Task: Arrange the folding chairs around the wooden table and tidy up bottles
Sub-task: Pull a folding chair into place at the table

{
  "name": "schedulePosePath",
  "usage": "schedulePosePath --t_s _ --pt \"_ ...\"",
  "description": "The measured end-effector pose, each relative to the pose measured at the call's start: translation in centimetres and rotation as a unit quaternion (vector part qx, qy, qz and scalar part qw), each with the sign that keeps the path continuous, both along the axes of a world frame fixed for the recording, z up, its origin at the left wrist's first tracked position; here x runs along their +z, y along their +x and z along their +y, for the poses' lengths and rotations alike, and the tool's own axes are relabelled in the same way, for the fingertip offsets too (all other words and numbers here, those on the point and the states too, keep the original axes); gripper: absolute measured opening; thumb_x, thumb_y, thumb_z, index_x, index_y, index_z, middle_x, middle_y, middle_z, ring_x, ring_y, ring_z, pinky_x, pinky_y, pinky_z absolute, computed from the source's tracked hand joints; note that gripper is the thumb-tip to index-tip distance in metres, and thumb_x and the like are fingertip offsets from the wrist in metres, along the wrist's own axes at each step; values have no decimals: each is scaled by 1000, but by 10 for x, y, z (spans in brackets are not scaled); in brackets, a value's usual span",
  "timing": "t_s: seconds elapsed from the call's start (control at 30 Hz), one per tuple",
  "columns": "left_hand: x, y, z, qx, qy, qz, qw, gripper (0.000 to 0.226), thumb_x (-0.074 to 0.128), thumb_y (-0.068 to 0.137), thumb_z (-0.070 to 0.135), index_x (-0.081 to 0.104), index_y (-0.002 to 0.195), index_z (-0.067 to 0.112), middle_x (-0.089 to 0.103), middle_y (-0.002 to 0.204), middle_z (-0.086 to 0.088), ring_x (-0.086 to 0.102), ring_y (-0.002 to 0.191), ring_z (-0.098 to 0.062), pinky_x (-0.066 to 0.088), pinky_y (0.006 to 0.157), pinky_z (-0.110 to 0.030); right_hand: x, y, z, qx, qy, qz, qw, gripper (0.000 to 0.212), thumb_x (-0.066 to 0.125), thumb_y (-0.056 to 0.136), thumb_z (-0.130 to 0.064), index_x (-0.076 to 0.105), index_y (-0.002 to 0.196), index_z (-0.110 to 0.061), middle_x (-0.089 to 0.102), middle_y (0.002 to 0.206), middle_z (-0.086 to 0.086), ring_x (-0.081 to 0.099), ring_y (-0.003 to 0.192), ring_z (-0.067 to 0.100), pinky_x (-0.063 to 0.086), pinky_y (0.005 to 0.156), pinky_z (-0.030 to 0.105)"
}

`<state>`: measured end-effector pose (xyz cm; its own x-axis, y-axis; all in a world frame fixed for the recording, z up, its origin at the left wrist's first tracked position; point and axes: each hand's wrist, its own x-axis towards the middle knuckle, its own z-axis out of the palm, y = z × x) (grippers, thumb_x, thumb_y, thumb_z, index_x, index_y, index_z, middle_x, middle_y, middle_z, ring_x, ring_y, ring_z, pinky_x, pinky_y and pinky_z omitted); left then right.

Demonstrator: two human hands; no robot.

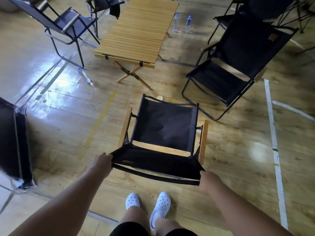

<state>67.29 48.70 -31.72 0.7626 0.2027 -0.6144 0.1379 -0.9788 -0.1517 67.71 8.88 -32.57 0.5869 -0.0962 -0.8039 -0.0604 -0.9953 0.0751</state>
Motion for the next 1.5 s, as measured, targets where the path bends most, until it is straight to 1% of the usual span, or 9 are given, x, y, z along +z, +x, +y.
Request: schedulePosePath --t_s 0.1,0.27,0.47,0.57,0.77,0.97,1.13,1.27,1.5 --pt "1 2 -3 -2 25 6 1000 47 46 94 12 44 139 23 59 117 -5 63 108 -27 53 85 -33 3 6 -1 -29 7 36 999 62 56 88 -21 36 147 -14 57 127 8 60 106 25 53 87 32" --pt "-15 4 8 -21 73 31 997 53 44 96 17 34 148 18 56 124 -10 58 116 -30 52 91 -38 0 2 3 -3 -9 15 1000 53 46 94 -13 37 146 -12 54 137 12 58 117 29 51 94 35" --pt "-8 10 14 32 -8 1 999 43 42 101 12 40 143 2 51 131 -22 52 122 -37 44 94 -37 0 5 20 19 -31 -3 999 44 47 94 -12 45 138 -14 60 124 10 61 109 29 52 87 36" --pt "-3 22 32 38 24 -10 999 53 44 97 10 31 149 11 49 129 -15 52 122 -32 47 92 -36 1 14 39 28 -30 -5 999 40 48 94 -12 48 134 -14 60 125 10 60 111 29 50 87 35" --pt "-5 36 103 16 47 4 999 49 41 96 11 37 145 18 52 125 -10 56 116 -29 51 90 -37 -1 38 100 46 -23 -20 998 32 48 94 -16 52 125 -14 63 118 8 63 106 27 50 81 34" --pt "0 53 189 61 24 9 998 51 41 95 7 37 144 17 51 122 -11 56 115 -30 49 90 -37 -3 68 192 53 -29 -37 997 37 51 94 -14 49 131 -16 58 132 8 57 119 27 49 91 34" --pt "2 69 263 69 30 7 997 50 38 96 8 38 145 20 53 121 -9 57 116 -28 49 91 -37 -3 98 266 64 -30 -47 996 38 57 93 -14 49 130 -17 56 132 7 55 122 25 48 93 32" --pt "0 97 324 59 33 4 998 52 35 98 10 33 148 20 53 122 -10 58 115 -29 49 92 -37 -4 129 327 63 -30 -37 997 34 54 95 -12 50 128 -17 60 128 5 59 117 26 50 89 33" --pt "-8 160 390 40 32 -10 999 50 36 95 9 38 144 21 53 115 -10 59 111 -31 50 89 -37 1 178 392 38 -34 -41 998 31 55 93 -12 53 123 -17 62 122 4 61 113 25 49 82 32"
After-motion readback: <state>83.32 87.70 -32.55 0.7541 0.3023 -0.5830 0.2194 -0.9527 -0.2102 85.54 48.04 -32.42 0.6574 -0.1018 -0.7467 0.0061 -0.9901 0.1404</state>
